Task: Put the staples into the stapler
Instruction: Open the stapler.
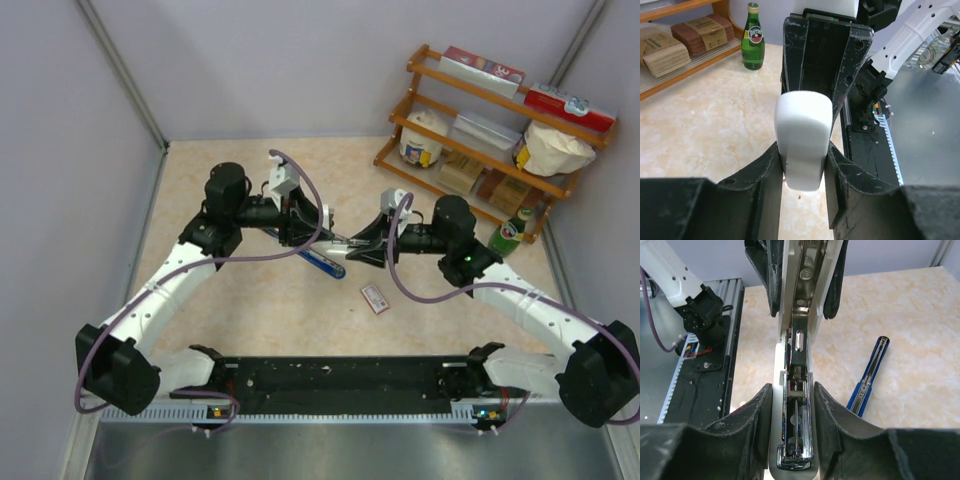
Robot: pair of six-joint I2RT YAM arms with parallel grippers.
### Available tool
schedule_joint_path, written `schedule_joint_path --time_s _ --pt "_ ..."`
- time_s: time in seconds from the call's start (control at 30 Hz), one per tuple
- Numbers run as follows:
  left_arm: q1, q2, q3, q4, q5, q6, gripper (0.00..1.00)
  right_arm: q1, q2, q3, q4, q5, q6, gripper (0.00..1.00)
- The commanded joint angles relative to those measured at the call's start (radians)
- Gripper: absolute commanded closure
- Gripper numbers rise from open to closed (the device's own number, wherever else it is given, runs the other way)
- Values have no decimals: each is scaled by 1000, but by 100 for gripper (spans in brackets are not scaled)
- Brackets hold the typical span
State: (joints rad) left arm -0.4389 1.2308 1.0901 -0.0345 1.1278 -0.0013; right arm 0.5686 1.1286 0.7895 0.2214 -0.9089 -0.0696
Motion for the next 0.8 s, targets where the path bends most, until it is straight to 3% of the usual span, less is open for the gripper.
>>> schedule_joint_path --time_s 0.0,0.47,0.77 --pt "91 -82 -59 292 -80 -185 98 -45 -62 -58 154 -28 152 100" --pt "206 -133 -206 734 -154 -543 94 -79 -59 -121 277 -13 241 100" --pt "209 -105 -200 743 -97 -546 85 -78 -49 -113 262 -18 226 100"
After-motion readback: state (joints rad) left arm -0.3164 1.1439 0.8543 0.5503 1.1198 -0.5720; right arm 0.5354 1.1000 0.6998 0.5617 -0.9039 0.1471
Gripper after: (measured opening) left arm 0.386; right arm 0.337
